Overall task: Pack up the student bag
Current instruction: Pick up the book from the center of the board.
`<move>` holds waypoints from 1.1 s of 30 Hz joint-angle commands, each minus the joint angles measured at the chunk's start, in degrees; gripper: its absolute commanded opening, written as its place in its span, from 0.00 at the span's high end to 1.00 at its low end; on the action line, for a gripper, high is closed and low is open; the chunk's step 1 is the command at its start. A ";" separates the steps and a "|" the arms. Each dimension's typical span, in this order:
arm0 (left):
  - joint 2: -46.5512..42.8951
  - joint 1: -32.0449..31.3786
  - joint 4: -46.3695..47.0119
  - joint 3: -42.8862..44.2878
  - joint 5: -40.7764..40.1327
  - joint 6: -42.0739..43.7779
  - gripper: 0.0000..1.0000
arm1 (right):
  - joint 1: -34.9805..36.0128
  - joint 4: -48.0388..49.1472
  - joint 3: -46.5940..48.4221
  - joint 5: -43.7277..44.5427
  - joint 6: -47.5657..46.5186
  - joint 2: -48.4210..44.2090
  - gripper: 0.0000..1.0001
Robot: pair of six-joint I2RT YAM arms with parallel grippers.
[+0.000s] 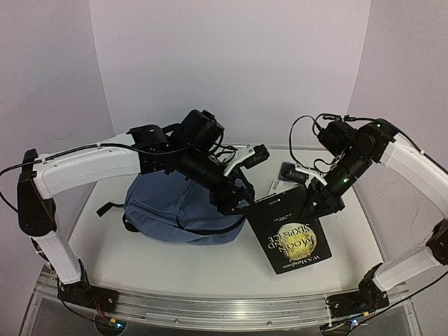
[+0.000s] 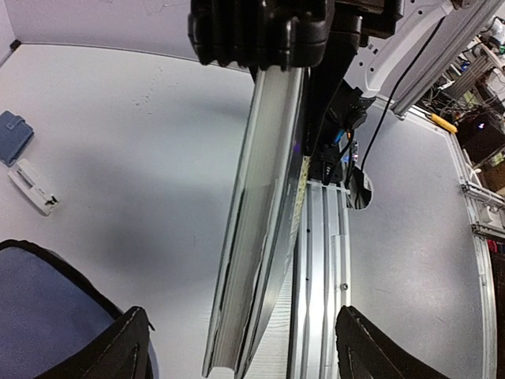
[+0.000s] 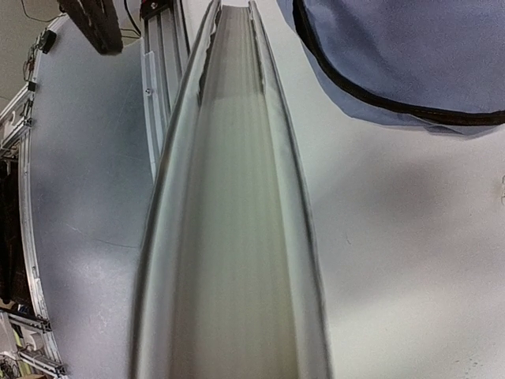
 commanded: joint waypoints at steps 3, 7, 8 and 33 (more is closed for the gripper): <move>2.03 -0.05 5.42 -0.84 6.94 -1.48 0.23 | 1.14 1.65 4.27 -4.56 1.31 -0.74 0.99; 2.38 -0.05 6.14 -1.33 8.05 -1.34 0.30 | 1.85 1.76 3.96 -4.89 1.23 -0.90 0.99; 2.33 -0.05 6.54 -1.55 8.61 -1.29 0.33 | 1.90 1.81 3.95 -4.90 1.22 -0.91 0.99; -6.50 1.88 27.76 -15.98 9.76 -11.87 1.00 | -12.88 17.98 11.71 -14.35 24.93 -0.71 0.02</move>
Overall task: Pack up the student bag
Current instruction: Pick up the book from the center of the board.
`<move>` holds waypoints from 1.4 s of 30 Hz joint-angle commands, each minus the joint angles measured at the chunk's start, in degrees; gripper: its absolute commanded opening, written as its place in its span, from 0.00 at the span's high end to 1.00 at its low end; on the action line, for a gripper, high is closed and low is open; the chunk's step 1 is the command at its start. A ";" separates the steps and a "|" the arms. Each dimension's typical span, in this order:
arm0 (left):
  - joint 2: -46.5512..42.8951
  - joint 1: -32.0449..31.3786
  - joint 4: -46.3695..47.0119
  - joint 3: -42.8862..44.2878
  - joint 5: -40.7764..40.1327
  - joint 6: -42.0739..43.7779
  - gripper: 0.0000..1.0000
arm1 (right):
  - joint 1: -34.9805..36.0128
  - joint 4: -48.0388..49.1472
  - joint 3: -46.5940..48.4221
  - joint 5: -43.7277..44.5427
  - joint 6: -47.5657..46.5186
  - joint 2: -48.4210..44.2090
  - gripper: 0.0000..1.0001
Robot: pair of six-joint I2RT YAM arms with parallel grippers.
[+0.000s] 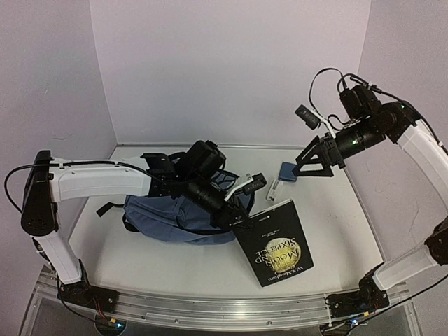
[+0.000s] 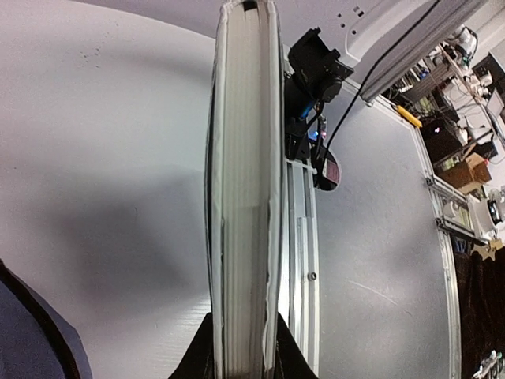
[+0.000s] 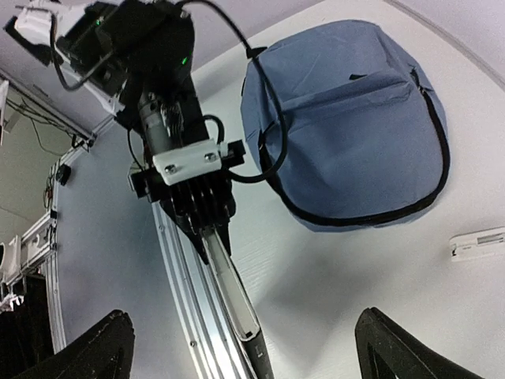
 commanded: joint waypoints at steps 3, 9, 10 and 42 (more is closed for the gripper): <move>-11.55 4.59 24.03 -7.37 -1.21 -11.73 1.00 | -9.23 15.60 -4.32 -2.88 15.09 -2.97 0.02; -18.74 10.62 38.27 -15.07 -6.34 -22.37 1.00 | -11.71 20.19 -7.76 -5.07 18.53 -3.97 0.02; -19.62 11.04 40.11 -15.93 -7.55 -23.73 1.00 | -11.90 20.44 -8.05 -4.59 20.21 -3.49 0.02; -14.37 13.21 92.71 -30.86 -15.61 -61.62 1.00 | -7.80 54.32 -25.66 -21.54 45.76 -5.84 0.09</move>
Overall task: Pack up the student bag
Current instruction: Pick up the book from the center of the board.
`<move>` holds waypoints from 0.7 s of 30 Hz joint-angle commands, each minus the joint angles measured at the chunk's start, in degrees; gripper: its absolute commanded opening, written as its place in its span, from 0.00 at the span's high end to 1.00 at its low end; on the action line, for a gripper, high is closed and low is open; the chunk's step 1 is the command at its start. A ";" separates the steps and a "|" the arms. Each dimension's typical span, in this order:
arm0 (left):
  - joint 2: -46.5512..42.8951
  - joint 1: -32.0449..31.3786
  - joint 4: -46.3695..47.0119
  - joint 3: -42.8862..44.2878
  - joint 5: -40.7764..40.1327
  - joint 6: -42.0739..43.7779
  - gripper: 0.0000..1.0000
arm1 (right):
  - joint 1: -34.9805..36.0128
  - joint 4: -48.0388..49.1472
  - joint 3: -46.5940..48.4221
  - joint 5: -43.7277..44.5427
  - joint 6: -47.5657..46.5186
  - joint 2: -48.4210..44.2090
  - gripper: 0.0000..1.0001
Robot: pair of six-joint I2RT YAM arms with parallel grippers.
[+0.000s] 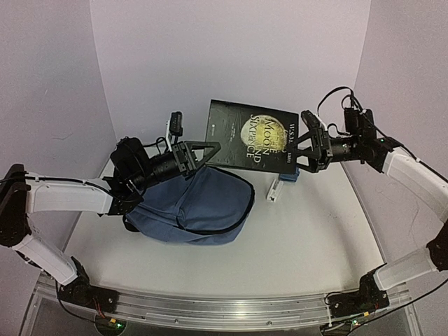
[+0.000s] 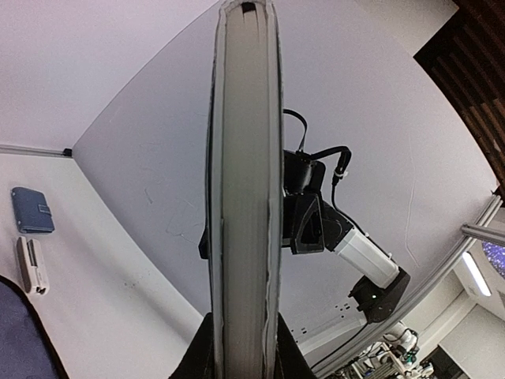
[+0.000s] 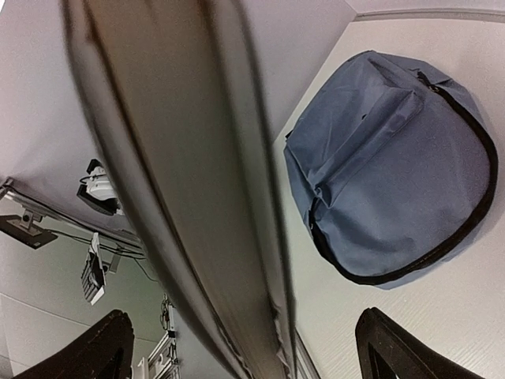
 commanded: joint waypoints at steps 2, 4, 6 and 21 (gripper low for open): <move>4.27 0.24 22.84 1.50 0.50 -11.84 1.00 | 1.55 6.60 1.39 -1.22 1.40 -2.59 0.16; 7.19 0.25 27.77 1.30 0.18 -15.76 1.00 | 1.56 7.31 2.20 -0.99 2.27 -2.31 0.24; 9.60 0.26 30.98 1.34 -0.13 -18.29 1.00 | 1.56 8.85 2.59 -0.93 3.98 -2.10 0.31; 10.10 0.28 29.23 1.18 1.12 -18.64 1.00 | 1.59 15.57 4.46 1.54 11.65 -0.77 0.50</move>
